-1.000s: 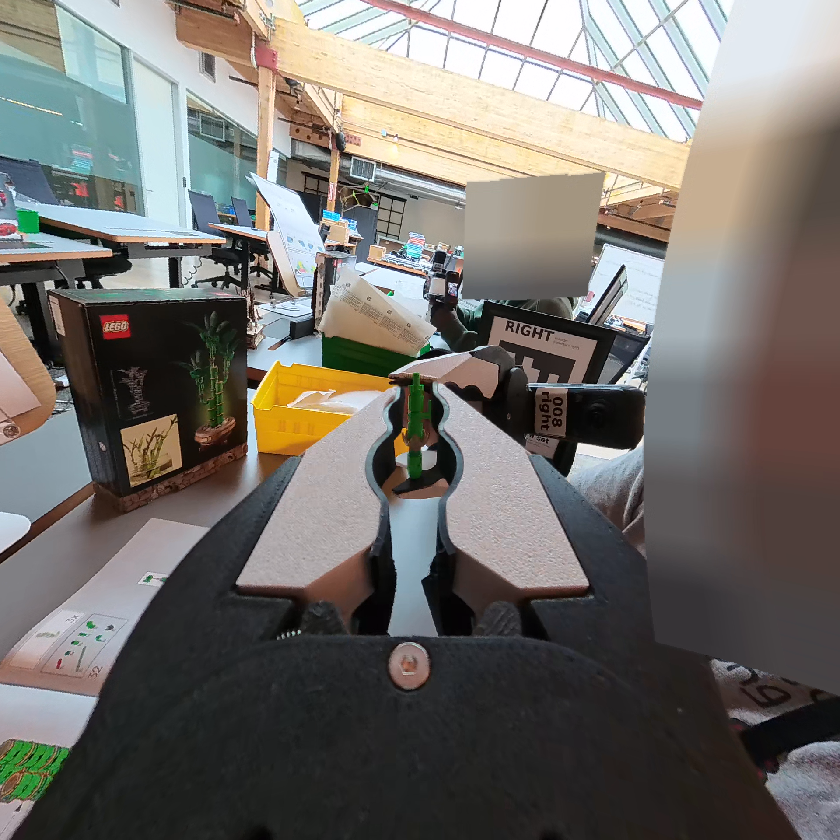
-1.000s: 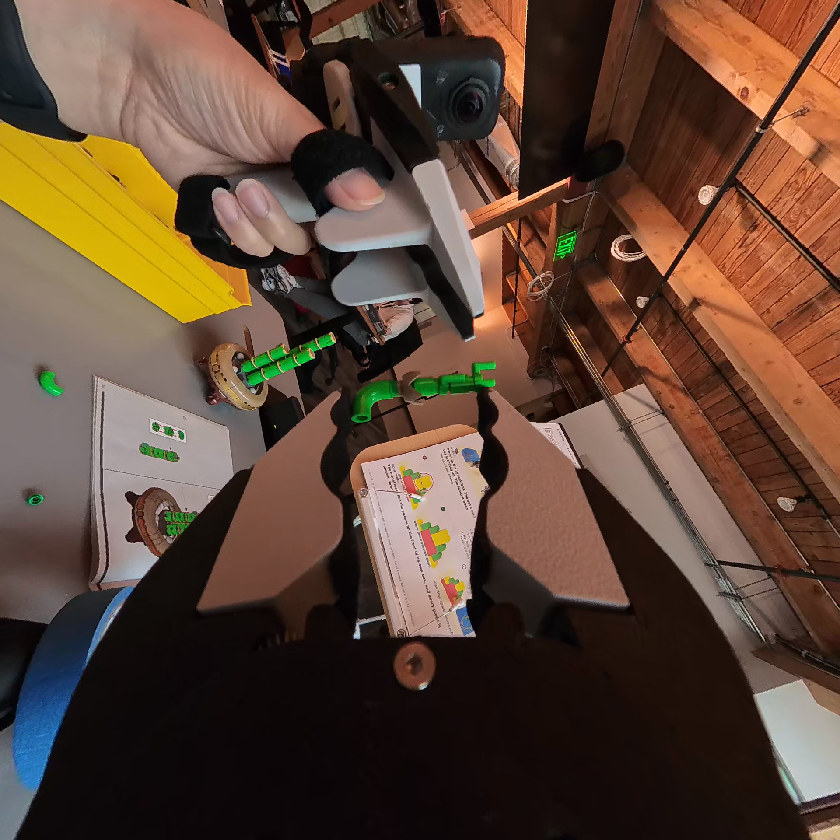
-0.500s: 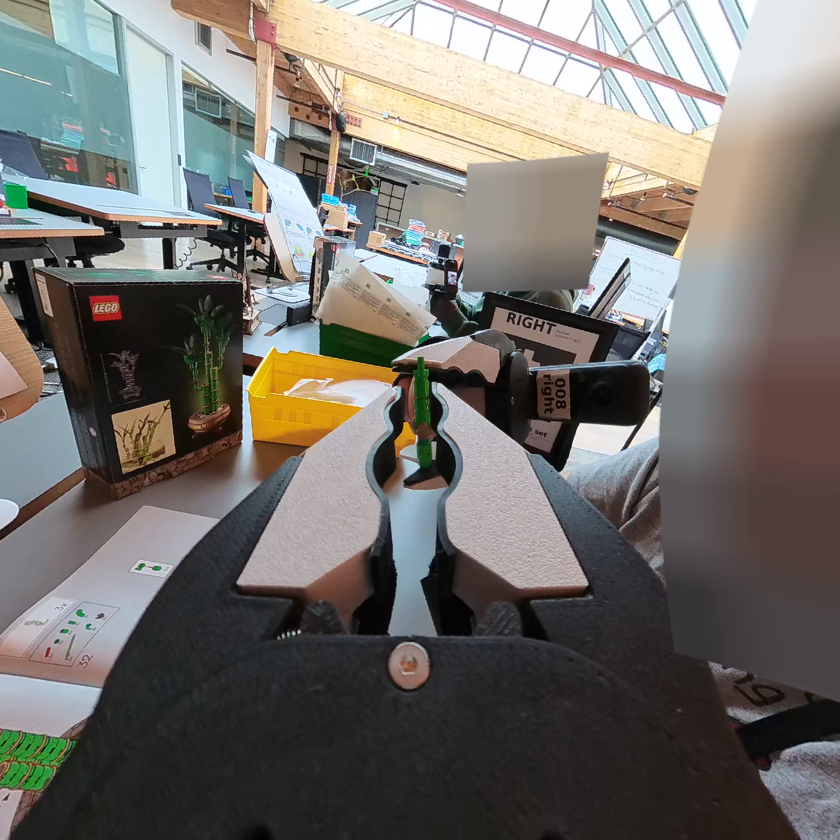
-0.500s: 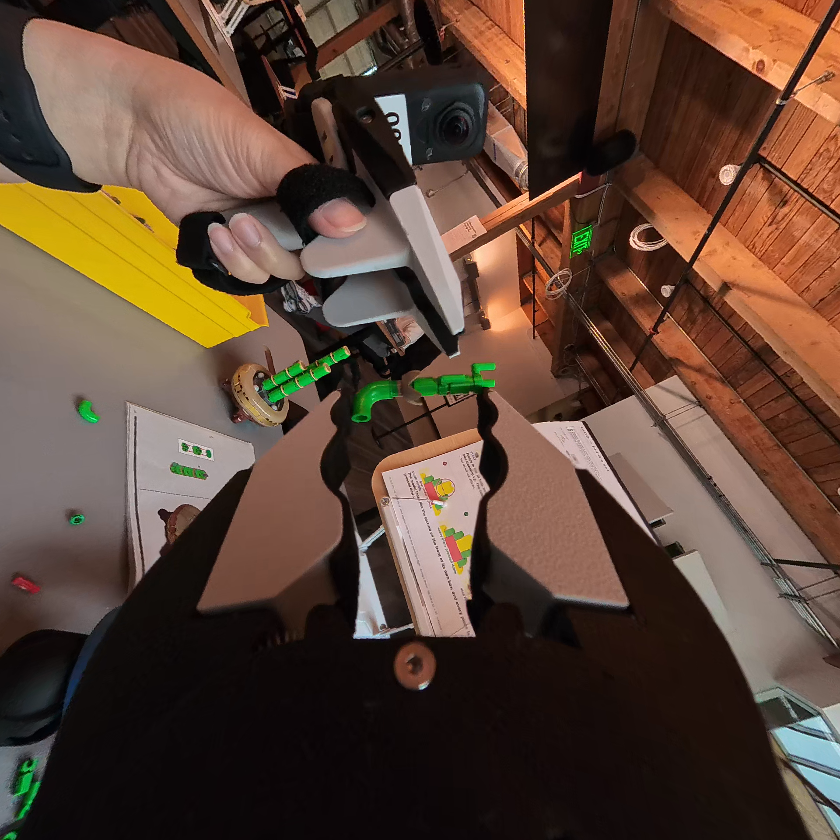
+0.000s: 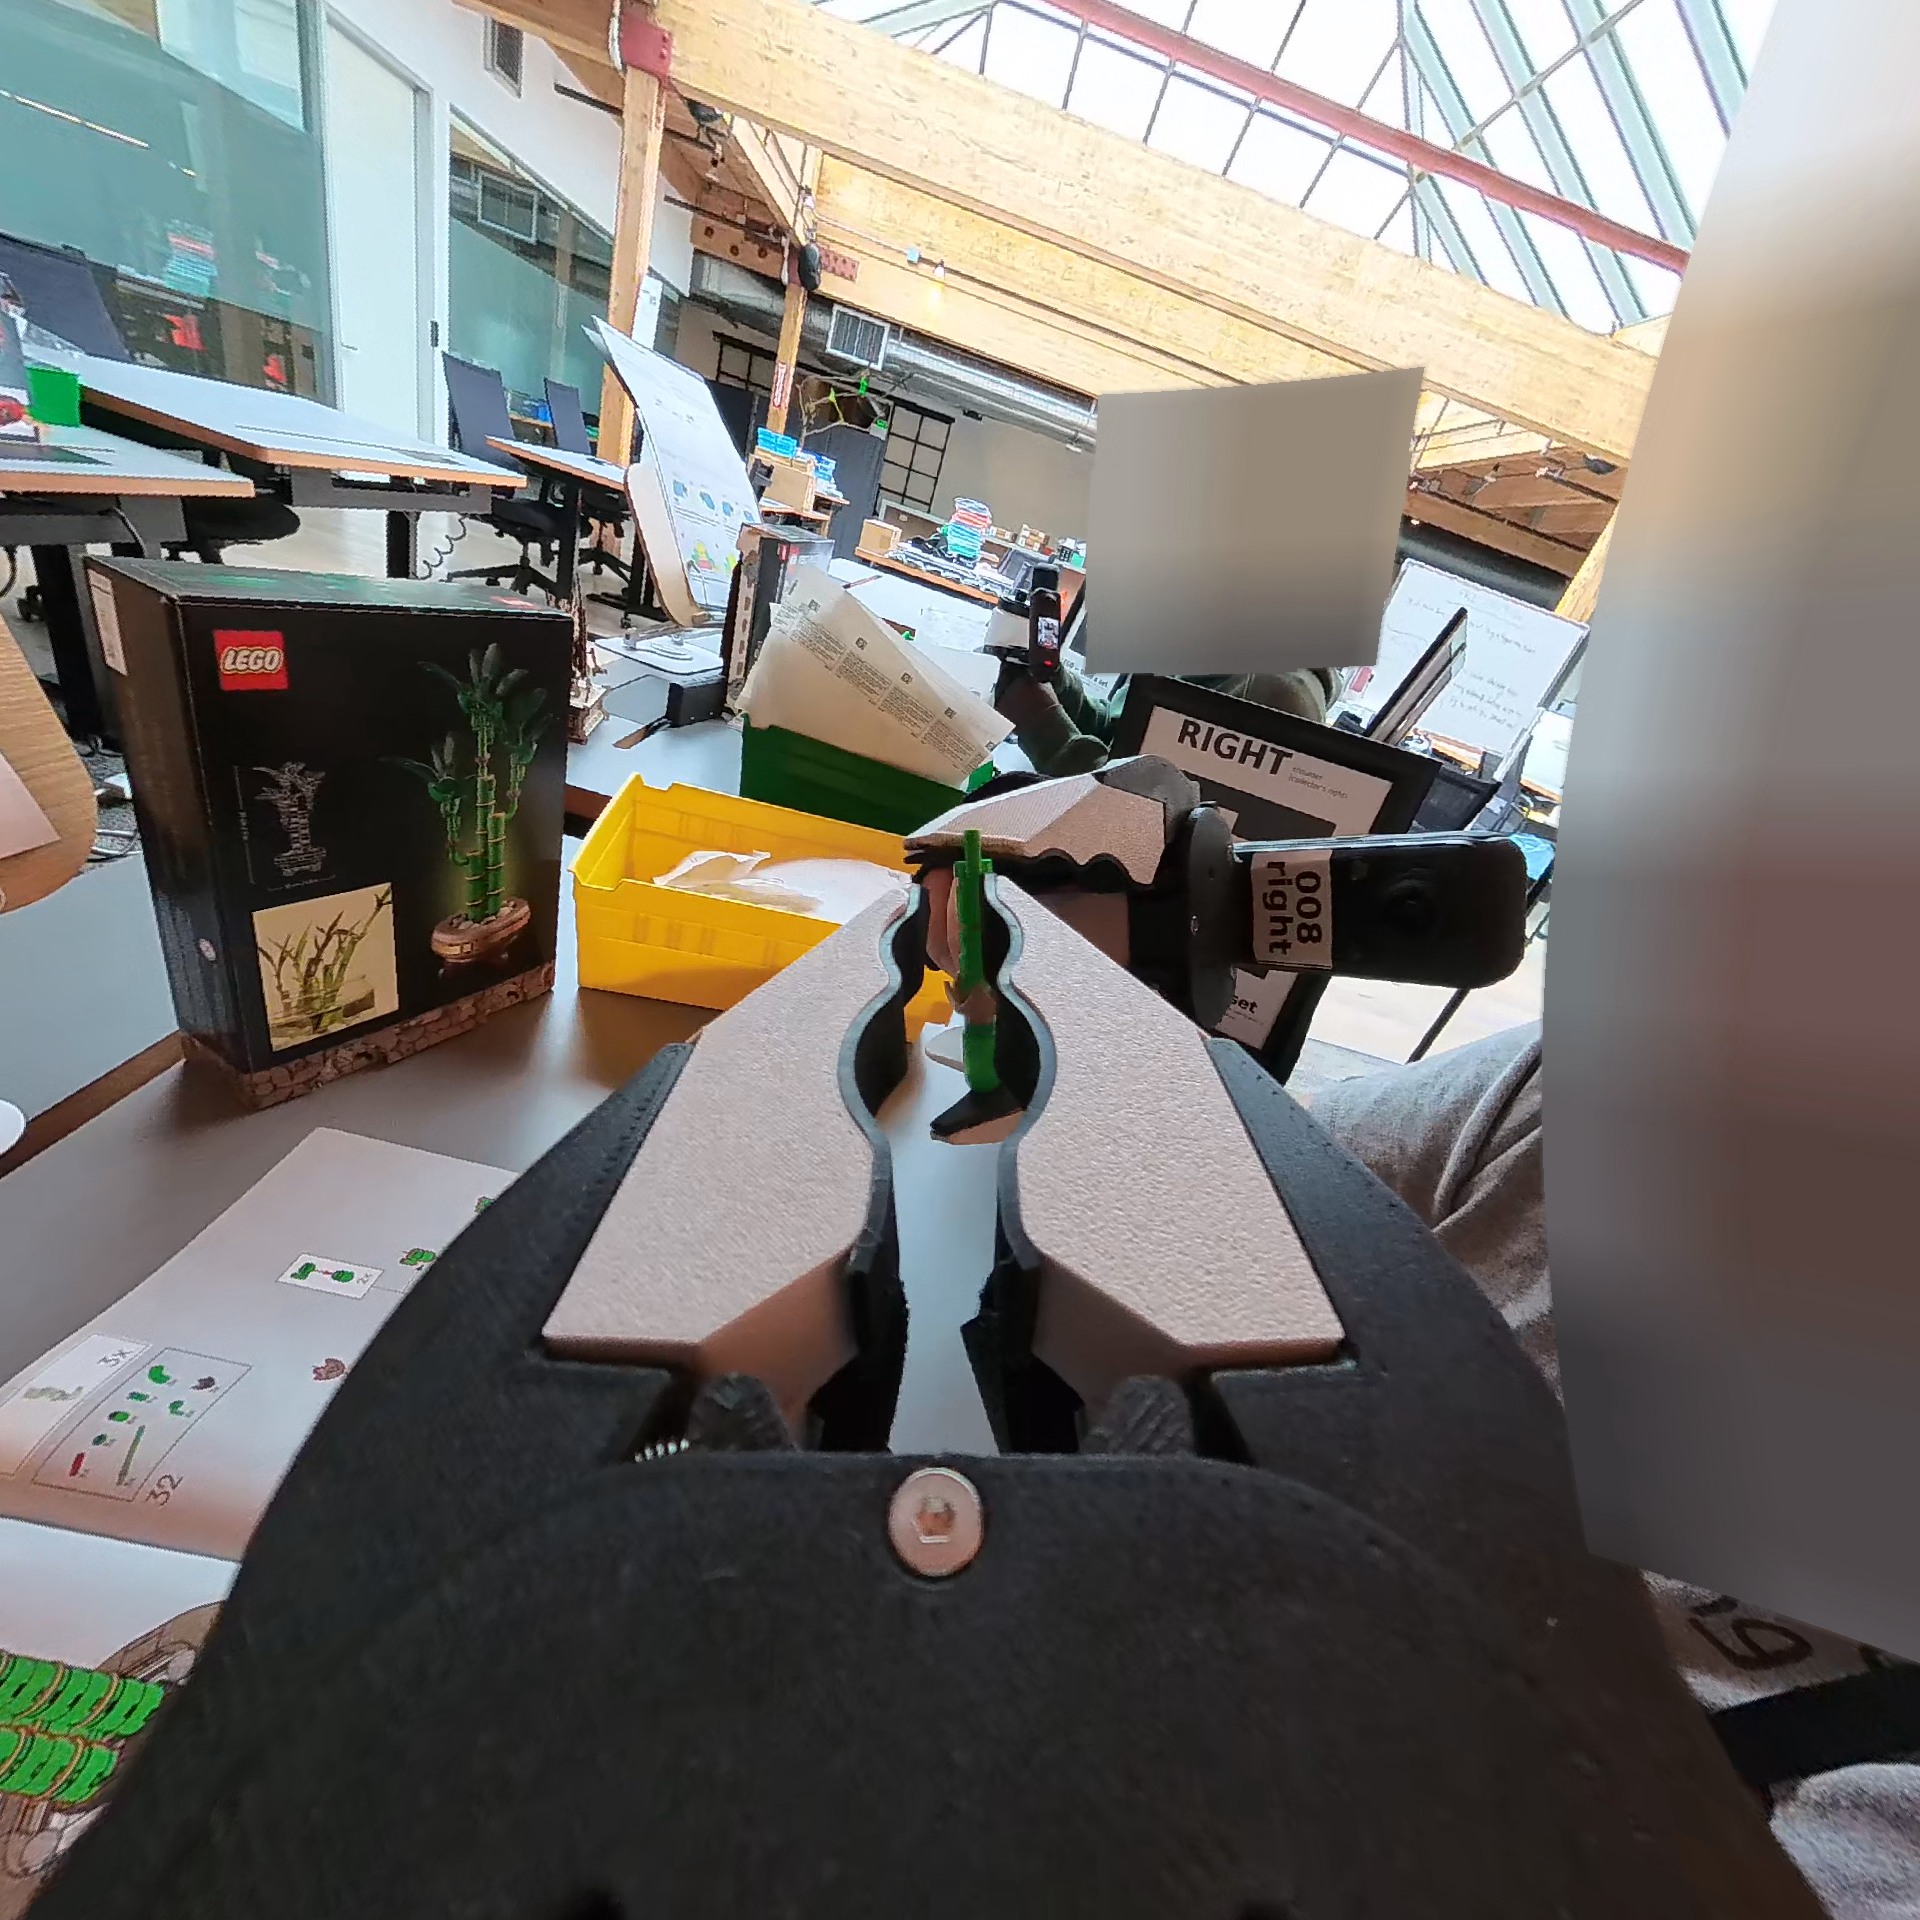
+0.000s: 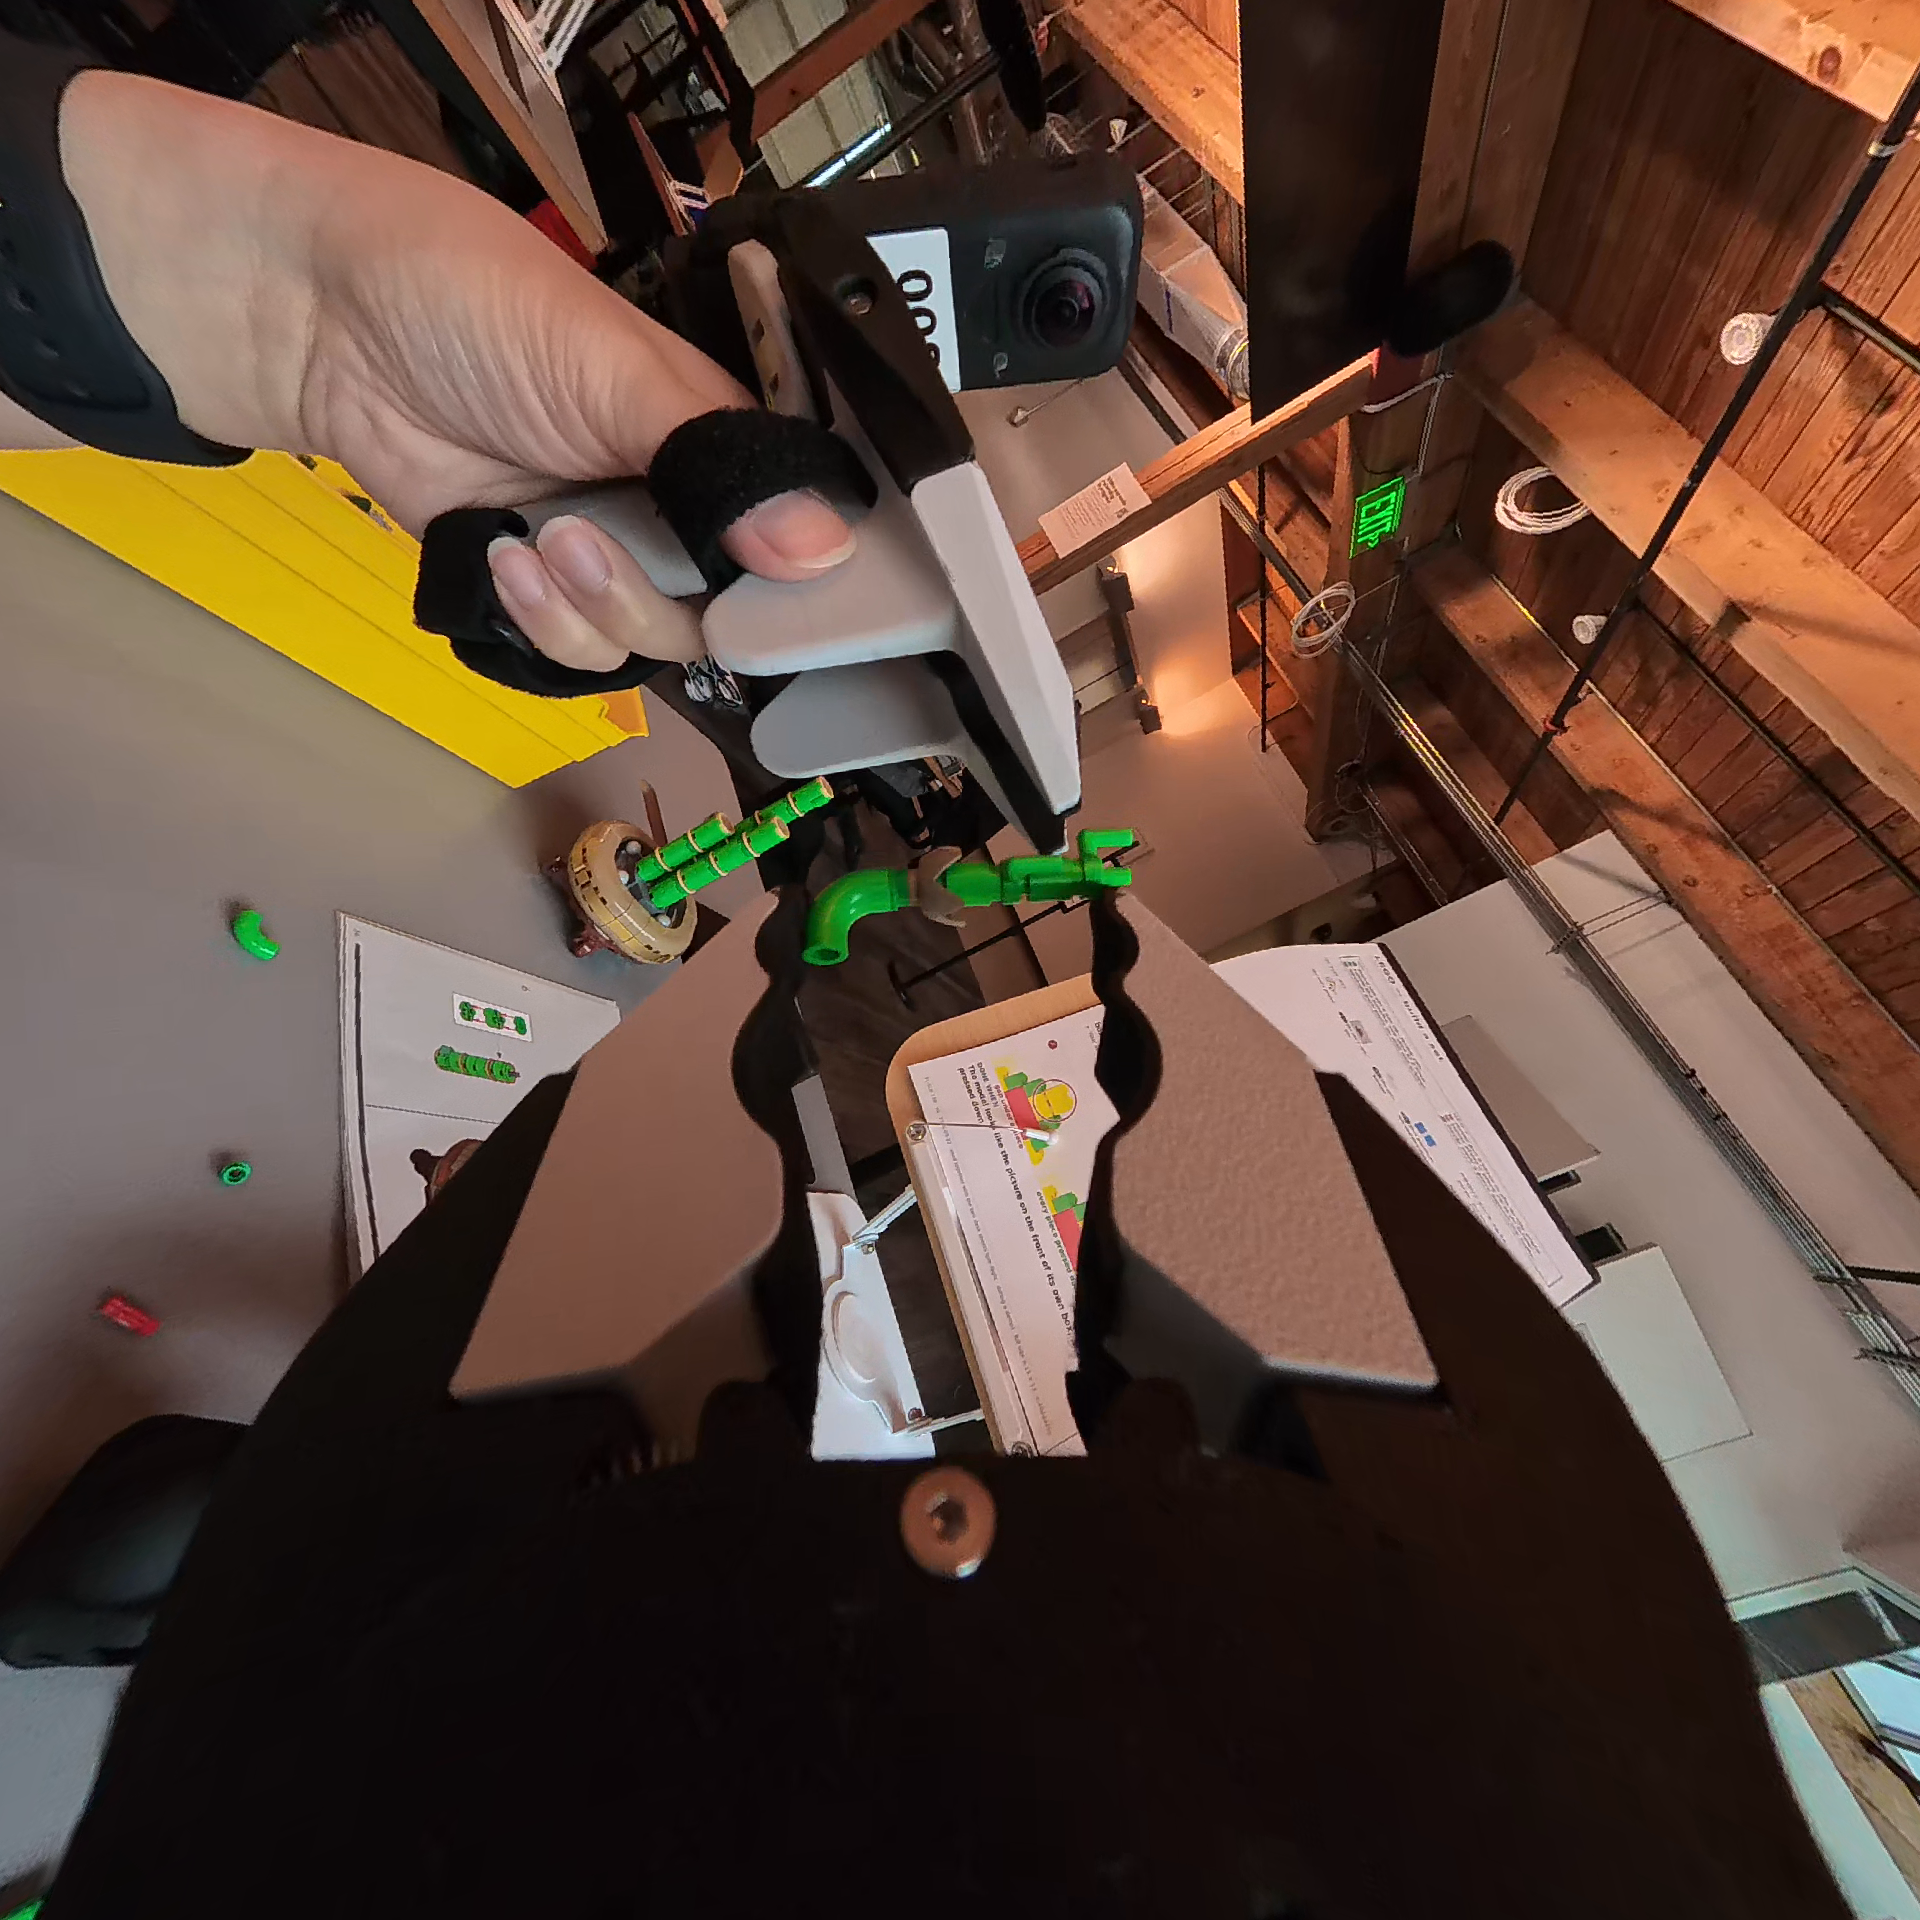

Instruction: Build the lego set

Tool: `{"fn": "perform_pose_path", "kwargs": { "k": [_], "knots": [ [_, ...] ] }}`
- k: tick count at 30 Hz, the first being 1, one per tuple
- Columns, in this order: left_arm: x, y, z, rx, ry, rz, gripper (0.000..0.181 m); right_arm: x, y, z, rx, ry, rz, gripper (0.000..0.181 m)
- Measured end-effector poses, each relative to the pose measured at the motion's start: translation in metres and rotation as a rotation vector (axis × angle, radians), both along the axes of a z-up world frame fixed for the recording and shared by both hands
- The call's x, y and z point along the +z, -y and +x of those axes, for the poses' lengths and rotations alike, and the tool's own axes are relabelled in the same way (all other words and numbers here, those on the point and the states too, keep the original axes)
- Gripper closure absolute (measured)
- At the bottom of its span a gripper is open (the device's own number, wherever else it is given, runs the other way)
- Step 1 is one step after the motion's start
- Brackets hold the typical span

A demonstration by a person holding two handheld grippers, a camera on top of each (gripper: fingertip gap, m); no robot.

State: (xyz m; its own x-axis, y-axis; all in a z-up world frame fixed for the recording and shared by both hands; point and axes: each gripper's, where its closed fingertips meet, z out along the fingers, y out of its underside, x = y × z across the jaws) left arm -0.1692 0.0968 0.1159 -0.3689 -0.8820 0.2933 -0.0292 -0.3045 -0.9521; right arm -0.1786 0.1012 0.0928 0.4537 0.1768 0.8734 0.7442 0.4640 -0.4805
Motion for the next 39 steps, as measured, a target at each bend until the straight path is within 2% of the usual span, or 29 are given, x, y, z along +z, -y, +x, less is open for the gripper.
{"fn": "perform_pose_path", "kwargs": {
  "k": [5, 11, 39],
  "knots": [
    [-0.0004, 0.0002, 0.0001, -0.001, -0.003, 0.002, 0.175, 0.0006, 0.0005, 0.0002, -0.002, 0.006, 0.010, 0.128],
    [0.0029, 0.0010, -0.0033, -0.004, 0.011, 0.009, 0.175, 0.0057, 0.0069, -0.0027, -0.009, 0.061, 0.107, 0.128],
    [0.0036, 0.0009, -0.0053, -0.004, 0.009, 0.007, 0.174, 0.0071, 0.0080, -0.0023, 0.024, -0.006, 0.042, 0.128]
  ]
}}
